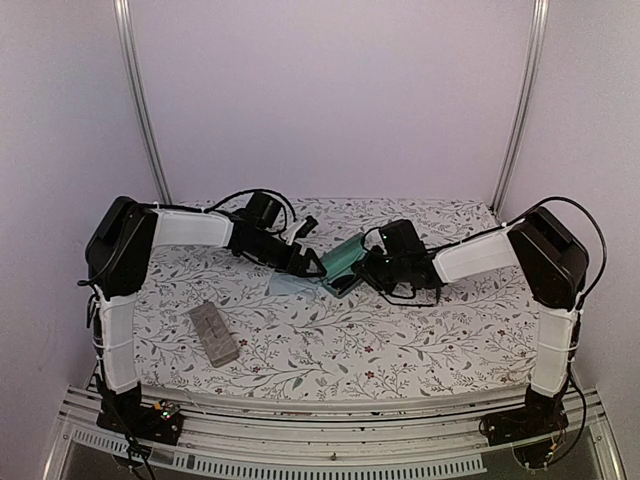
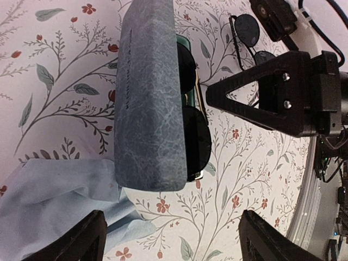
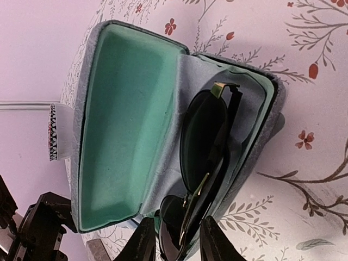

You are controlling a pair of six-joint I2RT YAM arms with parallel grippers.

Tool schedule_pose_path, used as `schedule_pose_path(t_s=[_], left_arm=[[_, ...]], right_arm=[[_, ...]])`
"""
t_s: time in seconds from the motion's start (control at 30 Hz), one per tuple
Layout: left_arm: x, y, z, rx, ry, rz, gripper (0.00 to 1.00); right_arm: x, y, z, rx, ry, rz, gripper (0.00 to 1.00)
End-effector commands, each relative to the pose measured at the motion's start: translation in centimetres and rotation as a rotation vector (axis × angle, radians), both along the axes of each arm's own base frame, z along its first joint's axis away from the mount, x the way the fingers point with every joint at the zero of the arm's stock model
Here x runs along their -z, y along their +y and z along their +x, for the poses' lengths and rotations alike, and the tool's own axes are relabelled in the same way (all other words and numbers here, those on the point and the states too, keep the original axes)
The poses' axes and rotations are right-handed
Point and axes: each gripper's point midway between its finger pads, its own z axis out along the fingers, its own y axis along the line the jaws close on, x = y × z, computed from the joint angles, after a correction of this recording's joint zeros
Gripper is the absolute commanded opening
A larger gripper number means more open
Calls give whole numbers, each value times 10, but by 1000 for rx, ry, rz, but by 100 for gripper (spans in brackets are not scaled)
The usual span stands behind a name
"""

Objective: Organize the sunglasses
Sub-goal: Adjust the sunglasses in the sunglasses case.

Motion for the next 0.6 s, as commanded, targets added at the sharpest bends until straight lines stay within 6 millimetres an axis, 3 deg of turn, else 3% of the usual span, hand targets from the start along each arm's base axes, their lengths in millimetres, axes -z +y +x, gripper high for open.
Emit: schedule_pose_path(t_s=[0.0, 0.27, 0.43, 0.57], left_arm=[[-17, -1, 0, 3, -33, -25, 86], [-17, -1, 0, 2, -33, -24, 86], [-16, 0, 0, 1, -29, -20, 86], [-17, 0, 0, 0, -27, -22, 86]], right_arm=[[5, 7, 8, -2, 17, 15, 28], [22, 9, 8, -10, 59, 24, 20], [16, 13, 15, -6, 23, 54, 5], [7, 15, 22, 10, -11, 89, 2]])
